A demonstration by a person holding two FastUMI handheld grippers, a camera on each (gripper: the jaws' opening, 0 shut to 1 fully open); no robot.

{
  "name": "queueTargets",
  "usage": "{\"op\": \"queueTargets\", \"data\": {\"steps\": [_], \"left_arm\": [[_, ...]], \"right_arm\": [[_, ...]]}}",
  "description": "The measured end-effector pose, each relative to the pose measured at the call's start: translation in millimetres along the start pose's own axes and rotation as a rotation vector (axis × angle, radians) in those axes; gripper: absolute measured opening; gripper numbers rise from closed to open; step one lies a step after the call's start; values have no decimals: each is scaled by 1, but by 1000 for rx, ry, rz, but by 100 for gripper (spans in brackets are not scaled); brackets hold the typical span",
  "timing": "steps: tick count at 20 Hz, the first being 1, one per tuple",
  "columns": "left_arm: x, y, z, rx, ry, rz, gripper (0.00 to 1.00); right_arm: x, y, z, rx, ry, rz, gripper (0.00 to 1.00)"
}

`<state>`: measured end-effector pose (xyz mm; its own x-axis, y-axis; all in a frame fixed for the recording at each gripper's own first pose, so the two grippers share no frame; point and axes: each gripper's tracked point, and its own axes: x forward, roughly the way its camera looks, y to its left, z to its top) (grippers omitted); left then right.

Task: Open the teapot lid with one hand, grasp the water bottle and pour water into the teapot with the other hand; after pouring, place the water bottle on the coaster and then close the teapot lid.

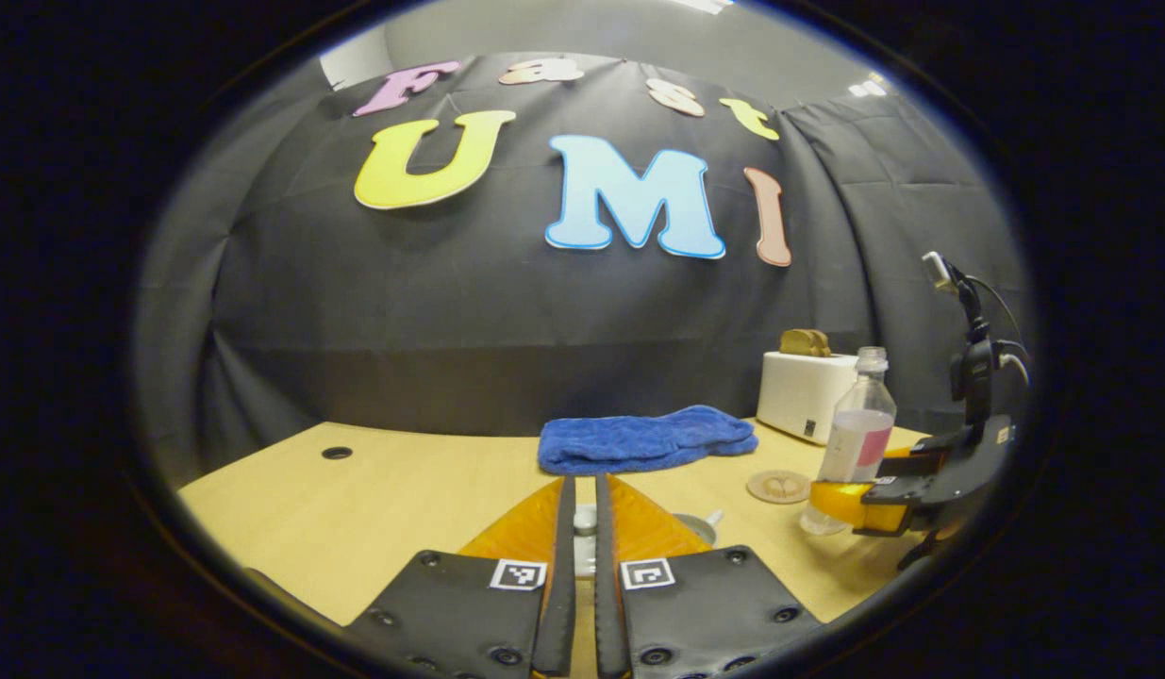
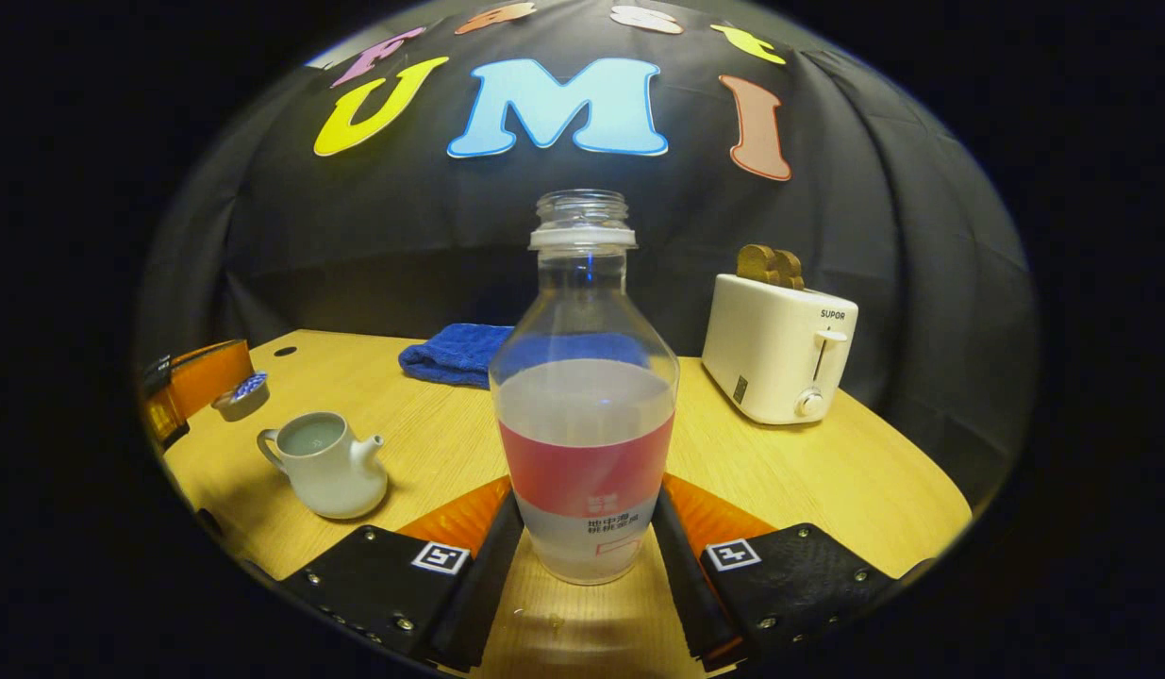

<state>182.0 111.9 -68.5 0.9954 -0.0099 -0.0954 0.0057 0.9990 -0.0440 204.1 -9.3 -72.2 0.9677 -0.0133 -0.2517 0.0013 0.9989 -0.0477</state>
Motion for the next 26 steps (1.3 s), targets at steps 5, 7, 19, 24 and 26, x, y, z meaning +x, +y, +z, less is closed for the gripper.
{"op": "queueTargets", "data": {"steps": [5, 7, 19, 24, 26], "left_arm": [[0, 17, -6, 2, 7, 22, 15], [-1, 24, -5, 4, 7, 24, 15], [-7, 58, 1, -76, 4, 60, 15], [-12, 78, 9, -90, -24, 102, 15], [-11, 81, 7, -110, -25, 106, 15]], "right_arm": [[-7, -7, 9, -222, -18, -96, 76], [-12, -8, 17, -335, -31, -136, 76], [-6, 1, 25, -955, 25, -220, 76], [1, 17, 34, -1186, 0, -219, 76], [6, 21, 35, -1253, -7, -215, 76]]}}
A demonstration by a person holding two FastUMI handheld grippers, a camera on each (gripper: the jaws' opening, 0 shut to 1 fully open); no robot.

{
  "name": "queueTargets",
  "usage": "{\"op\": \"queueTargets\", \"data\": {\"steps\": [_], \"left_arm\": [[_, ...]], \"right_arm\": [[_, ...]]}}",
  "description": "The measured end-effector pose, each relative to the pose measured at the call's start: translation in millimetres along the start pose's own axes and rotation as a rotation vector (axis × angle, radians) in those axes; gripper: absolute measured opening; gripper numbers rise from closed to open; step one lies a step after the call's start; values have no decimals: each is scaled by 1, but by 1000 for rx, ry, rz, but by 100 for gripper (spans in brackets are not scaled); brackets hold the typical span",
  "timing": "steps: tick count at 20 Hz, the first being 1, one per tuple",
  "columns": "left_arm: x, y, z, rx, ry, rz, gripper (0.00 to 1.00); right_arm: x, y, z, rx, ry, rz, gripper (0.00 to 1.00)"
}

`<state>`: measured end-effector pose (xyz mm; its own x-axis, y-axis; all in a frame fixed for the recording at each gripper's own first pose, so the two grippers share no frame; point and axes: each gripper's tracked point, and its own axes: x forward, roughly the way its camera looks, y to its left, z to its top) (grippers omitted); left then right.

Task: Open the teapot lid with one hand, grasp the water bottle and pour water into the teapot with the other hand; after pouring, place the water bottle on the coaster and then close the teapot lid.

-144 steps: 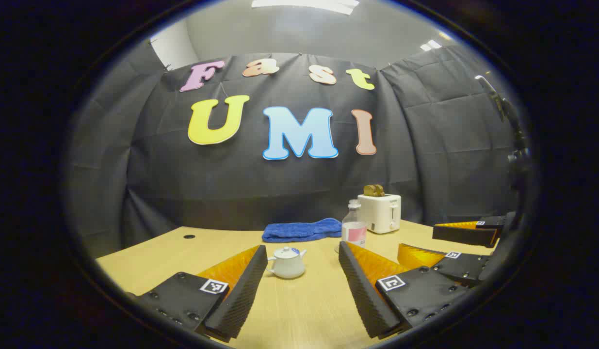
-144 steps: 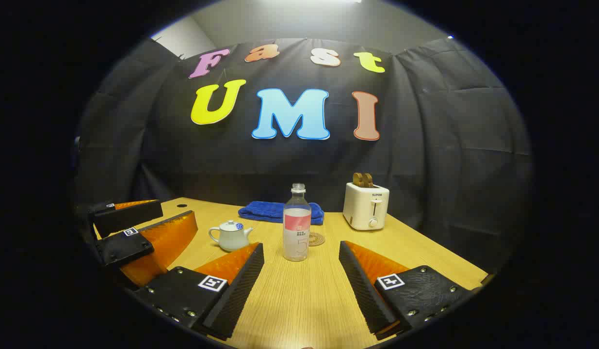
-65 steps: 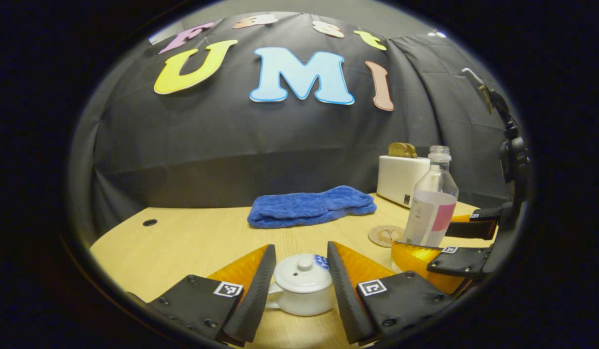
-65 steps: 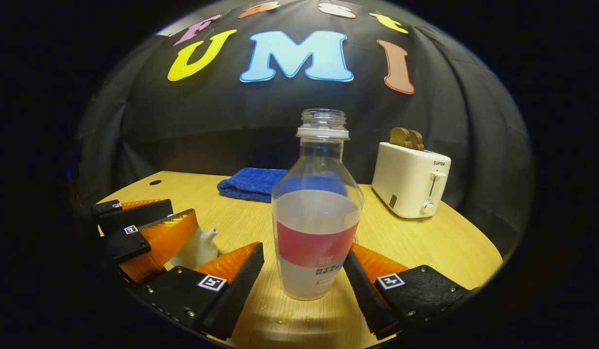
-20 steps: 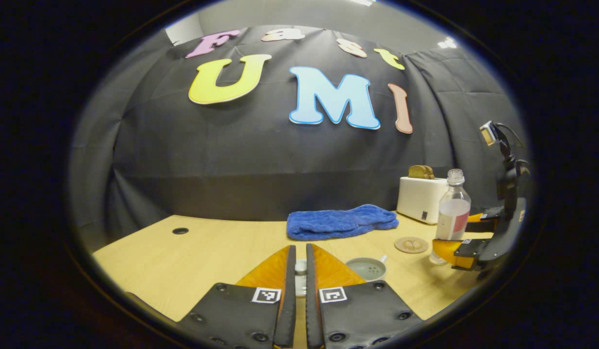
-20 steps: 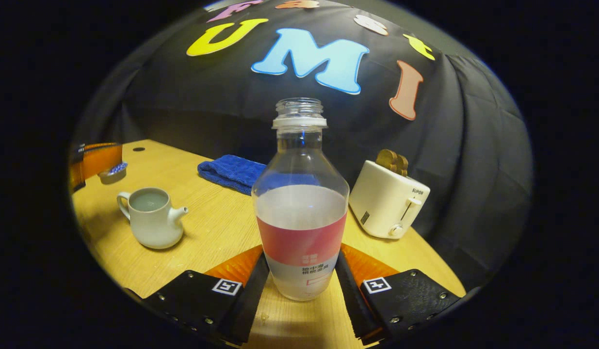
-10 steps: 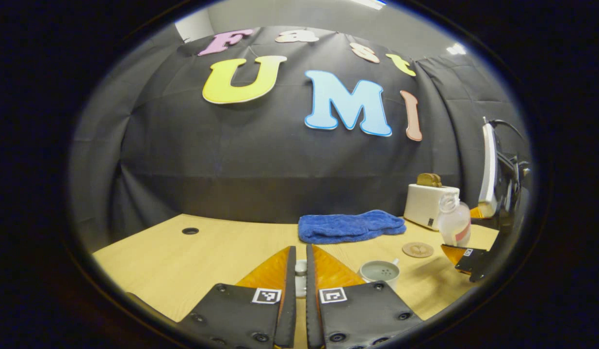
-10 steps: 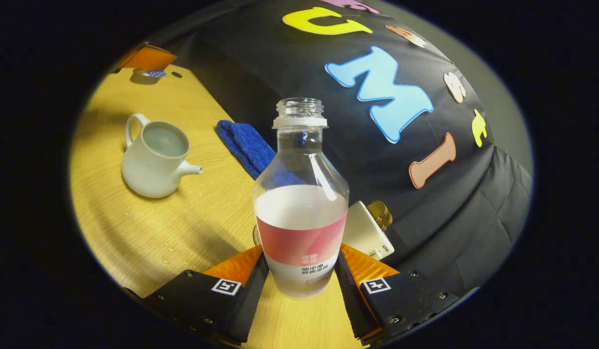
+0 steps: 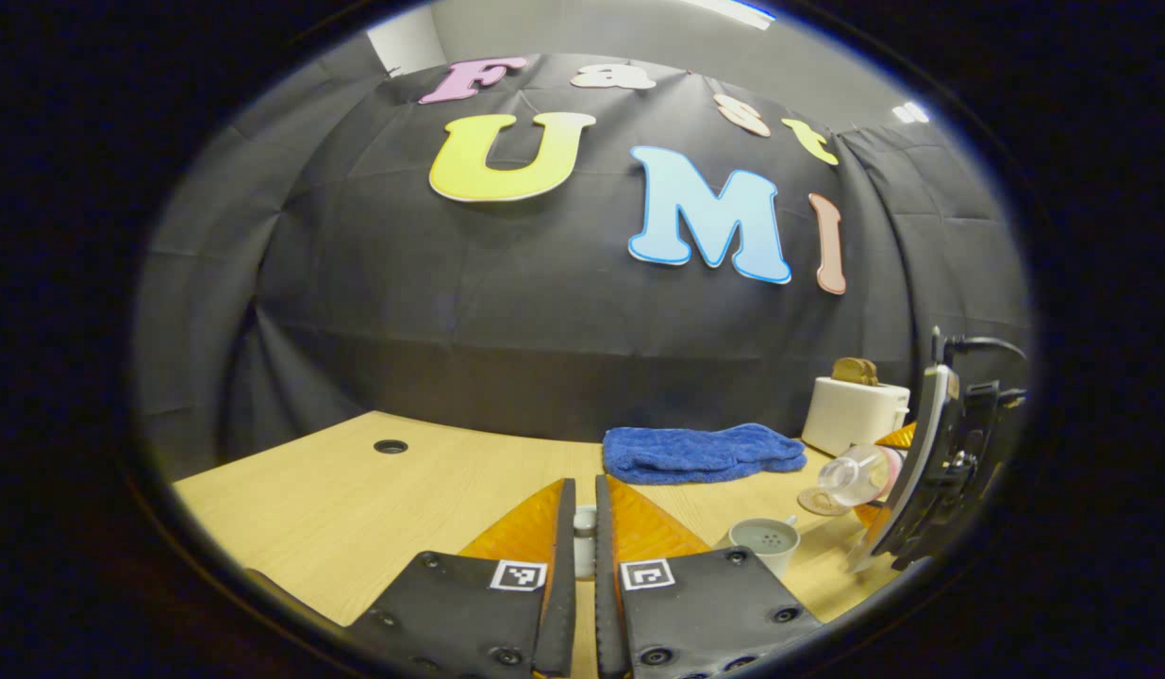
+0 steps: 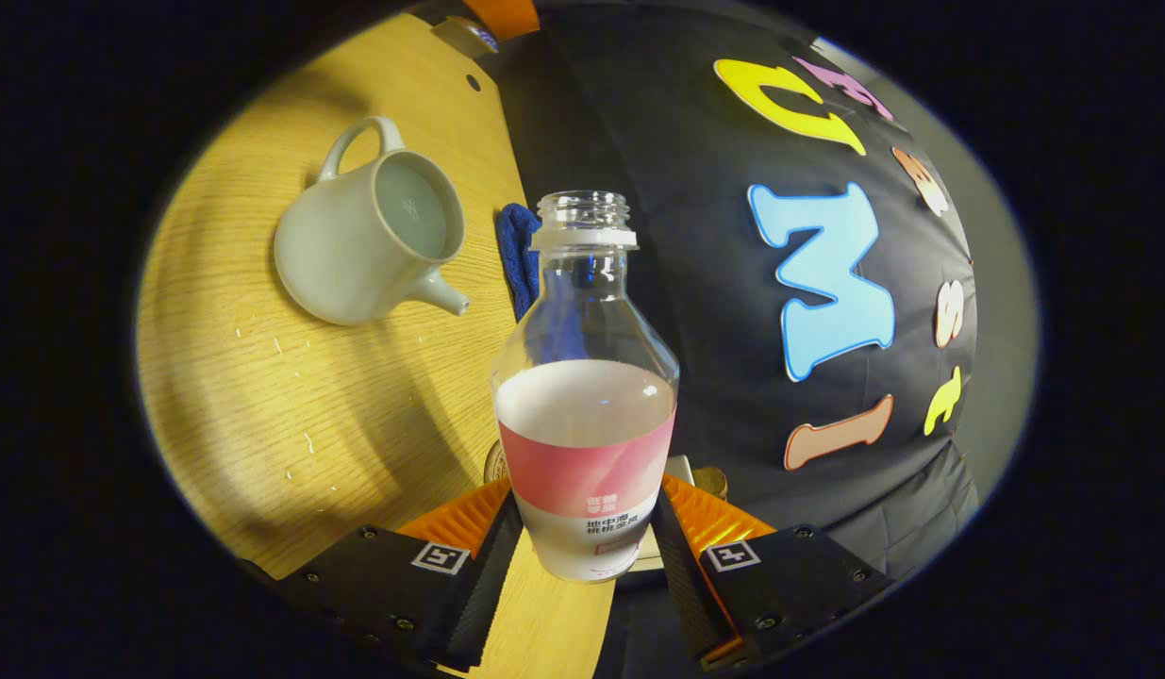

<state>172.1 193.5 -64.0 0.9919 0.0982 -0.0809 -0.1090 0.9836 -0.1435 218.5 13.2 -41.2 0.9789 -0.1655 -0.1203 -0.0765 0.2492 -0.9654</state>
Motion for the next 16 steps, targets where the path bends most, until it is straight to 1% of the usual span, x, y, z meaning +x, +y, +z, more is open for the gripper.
{"op": "queueTargets", "data": {"steps": [3, 9, 12, 16], "left_arm": [[1, 0, -2, -17, -2, -6, 15], [6, 0, -12, -16, 25, -7, 15], [6, 2, -15, -13, 30, -6, 15], [6, 3, -13, -15, 24, -3, 15]], "right_arm": [[3, -1, 5, -101, -9, -25, 76], [8, -8, 17, -240, -27, -58, 76], [6, -10, 17, -286, -34, -65, 76], [10, -18, 18, -368, -48, -104, 76]]}}
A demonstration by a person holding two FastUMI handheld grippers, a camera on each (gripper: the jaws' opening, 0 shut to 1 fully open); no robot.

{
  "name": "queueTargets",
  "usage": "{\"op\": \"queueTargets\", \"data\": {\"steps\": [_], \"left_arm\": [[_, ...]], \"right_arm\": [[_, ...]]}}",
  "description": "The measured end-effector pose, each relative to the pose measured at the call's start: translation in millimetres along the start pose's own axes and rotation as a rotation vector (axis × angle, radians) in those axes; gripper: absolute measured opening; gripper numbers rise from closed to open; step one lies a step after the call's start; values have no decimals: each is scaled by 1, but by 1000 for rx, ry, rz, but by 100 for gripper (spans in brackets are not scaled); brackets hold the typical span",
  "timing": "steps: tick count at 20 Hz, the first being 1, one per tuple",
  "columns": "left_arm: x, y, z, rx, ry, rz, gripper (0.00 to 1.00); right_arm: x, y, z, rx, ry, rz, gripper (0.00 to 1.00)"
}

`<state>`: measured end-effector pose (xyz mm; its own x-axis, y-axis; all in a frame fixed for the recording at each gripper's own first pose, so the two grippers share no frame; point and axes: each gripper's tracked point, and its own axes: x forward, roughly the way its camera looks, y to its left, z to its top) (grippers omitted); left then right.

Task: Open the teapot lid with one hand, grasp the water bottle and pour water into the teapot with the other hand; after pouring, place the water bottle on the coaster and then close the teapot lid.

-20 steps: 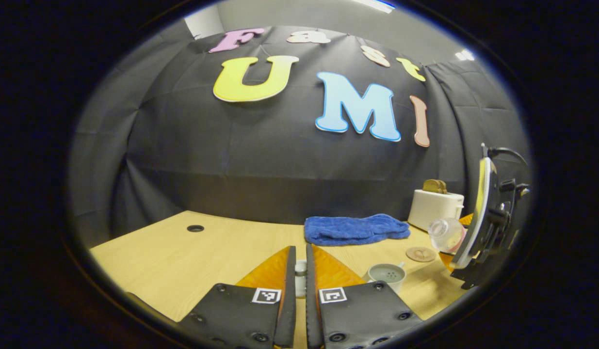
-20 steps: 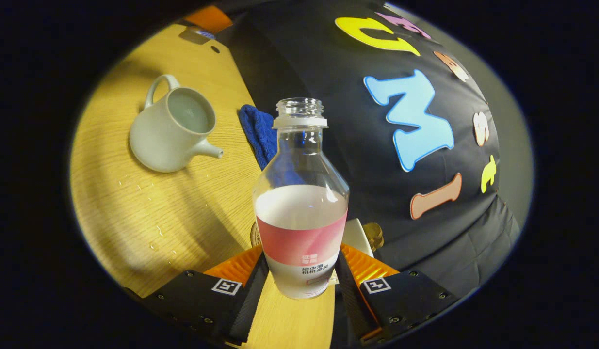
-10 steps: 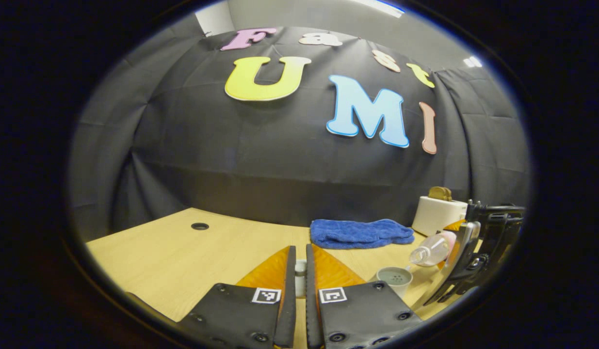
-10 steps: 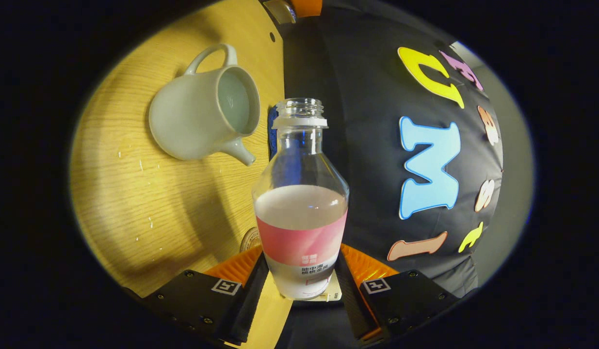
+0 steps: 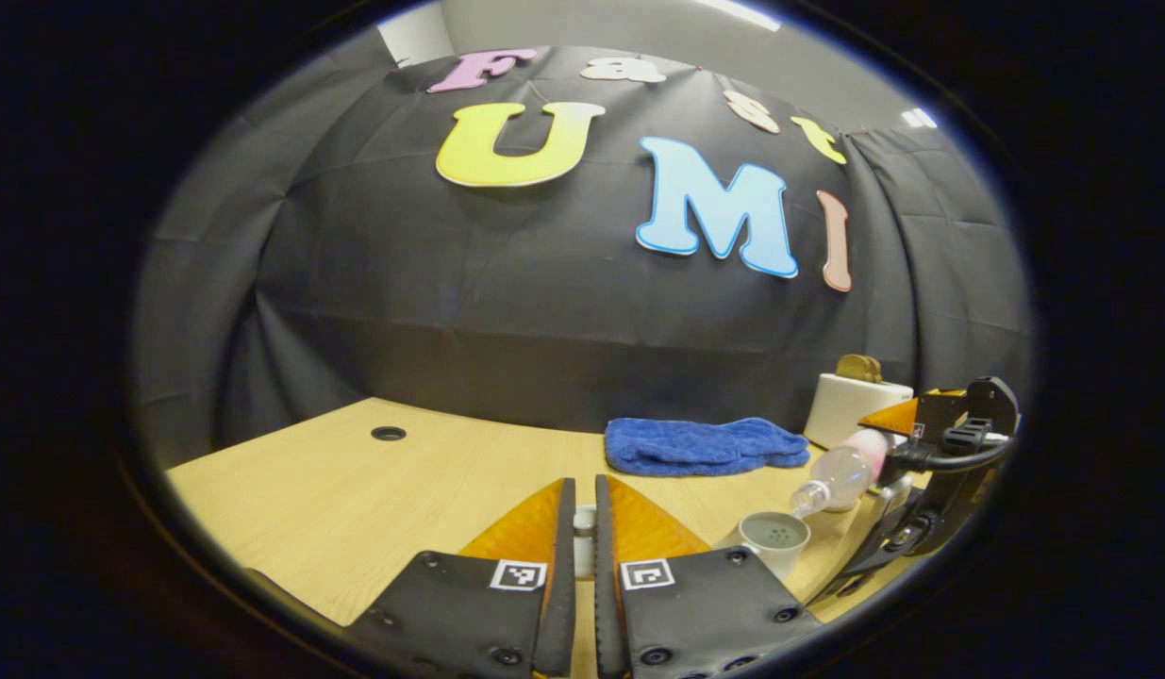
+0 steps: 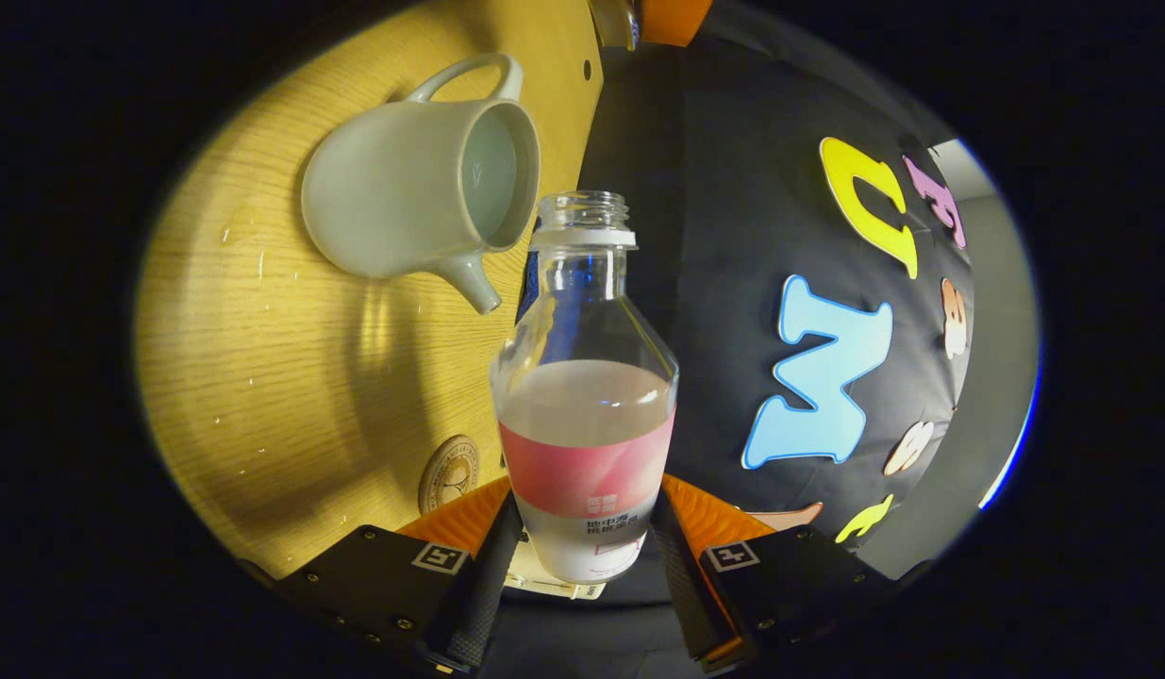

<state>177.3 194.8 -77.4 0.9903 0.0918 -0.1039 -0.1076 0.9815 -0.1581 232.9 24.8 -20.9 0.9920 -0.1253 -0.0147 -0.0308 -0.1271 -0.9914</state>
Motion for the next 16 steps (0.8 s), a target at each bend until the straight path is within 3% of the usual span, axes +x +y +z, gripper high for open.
{"op": "queueTargets", "data": {"steps": [16], "left_arm": [[-1, 4, 1, -32, 2, 0, 15]], "right_arm": [[-18, -19, 14, -272, -61, -135, 76]]}}
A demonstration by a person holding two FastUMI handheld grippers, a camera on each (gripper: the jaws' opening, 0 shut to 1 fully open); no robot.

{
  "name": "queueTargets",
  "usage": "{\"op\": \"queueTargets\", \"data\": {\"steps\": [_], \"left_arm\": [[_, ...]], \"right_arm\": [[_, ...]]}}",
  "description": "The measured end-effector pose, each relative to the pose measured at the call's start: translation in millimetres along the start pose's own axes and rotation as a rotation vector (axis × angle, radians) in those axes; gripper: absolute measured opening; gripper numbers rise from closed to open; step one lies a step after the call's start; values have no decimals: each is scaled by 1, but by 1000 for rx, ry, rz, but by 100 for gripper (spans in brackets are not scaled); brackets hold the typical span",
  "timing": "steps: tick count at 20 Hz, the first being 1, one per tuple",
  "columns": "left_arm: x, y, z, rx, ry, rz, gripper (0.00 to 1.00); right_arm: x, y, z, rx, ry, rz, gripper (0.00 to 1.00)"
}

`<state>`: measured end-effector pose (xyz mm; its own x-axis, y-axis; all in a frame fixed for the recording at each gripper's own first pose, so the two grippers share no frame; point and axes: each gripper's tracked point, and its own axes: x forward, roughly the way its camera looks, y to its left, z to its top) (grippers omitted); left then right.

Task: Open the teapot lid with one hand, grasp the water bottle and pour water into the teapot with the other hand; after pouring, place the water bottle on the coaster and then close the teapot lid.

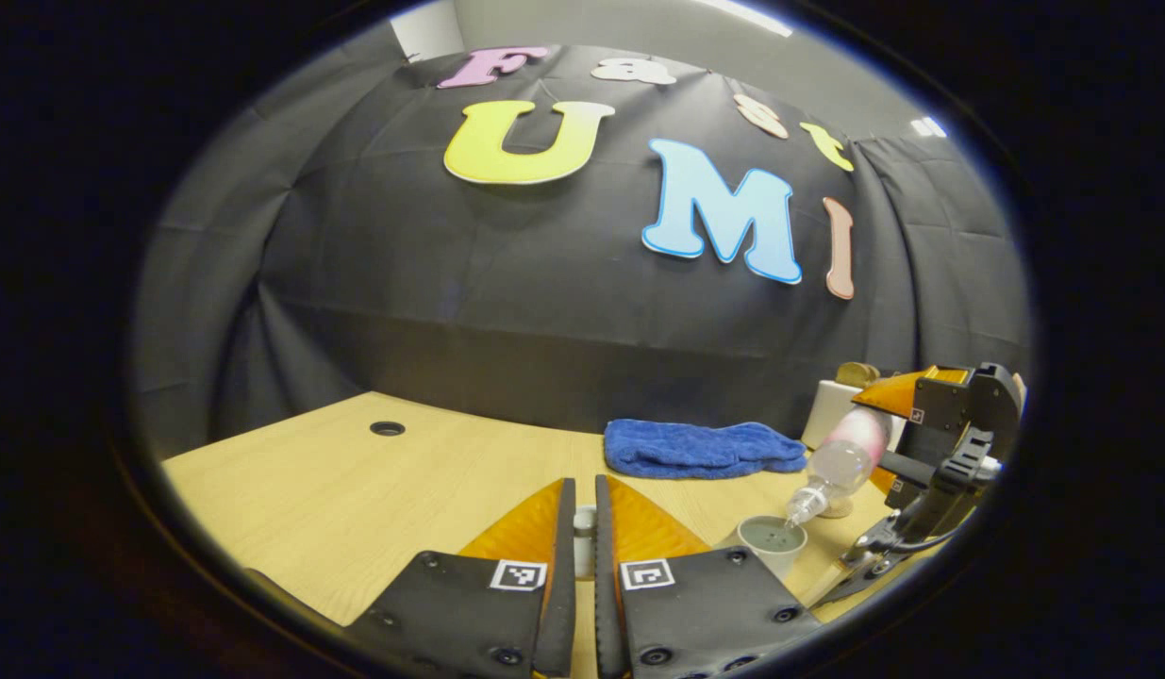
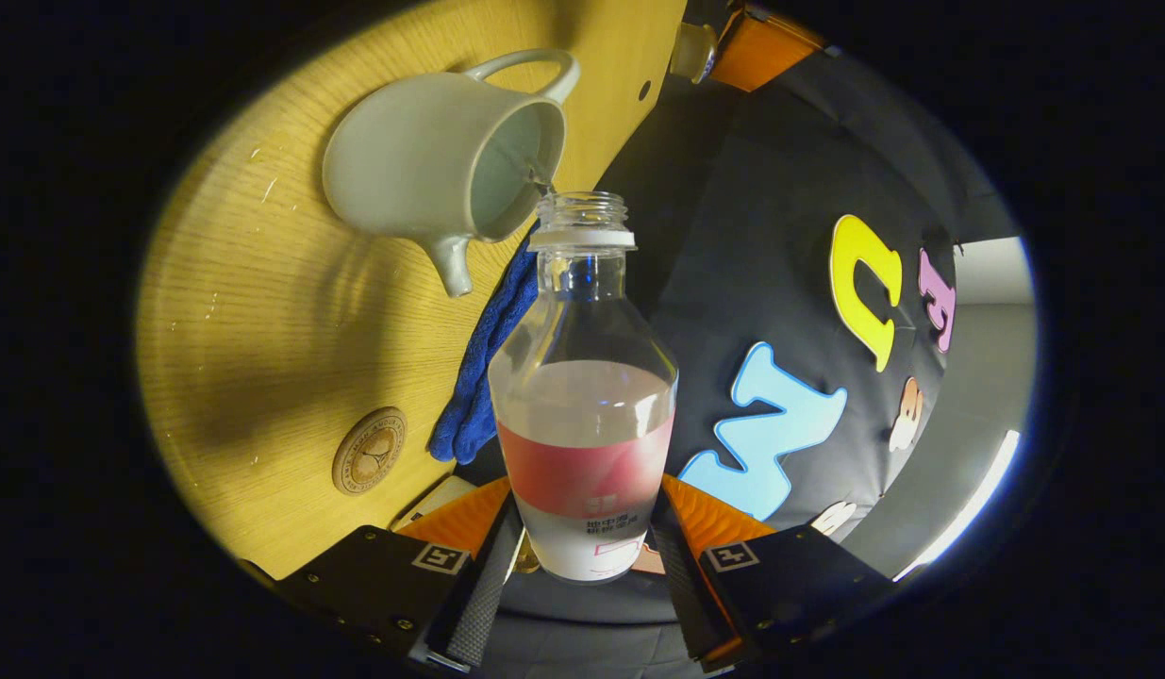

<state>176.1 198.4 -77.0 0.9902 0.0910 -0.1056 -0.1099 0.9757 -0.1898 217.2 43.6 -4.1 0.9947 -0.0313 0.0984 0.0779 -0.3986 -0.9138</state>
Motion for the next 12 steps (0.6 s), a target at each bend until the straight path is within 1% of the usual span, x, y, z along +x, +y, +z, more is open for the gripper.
{"op": "queueTargets", "data": {"steps": [12], "left_arm": [[0, 8, -1, -30, -1, 14, 15]], "right_arm": [[-3, -39, 4, -118, -22, -118, 76]]}}
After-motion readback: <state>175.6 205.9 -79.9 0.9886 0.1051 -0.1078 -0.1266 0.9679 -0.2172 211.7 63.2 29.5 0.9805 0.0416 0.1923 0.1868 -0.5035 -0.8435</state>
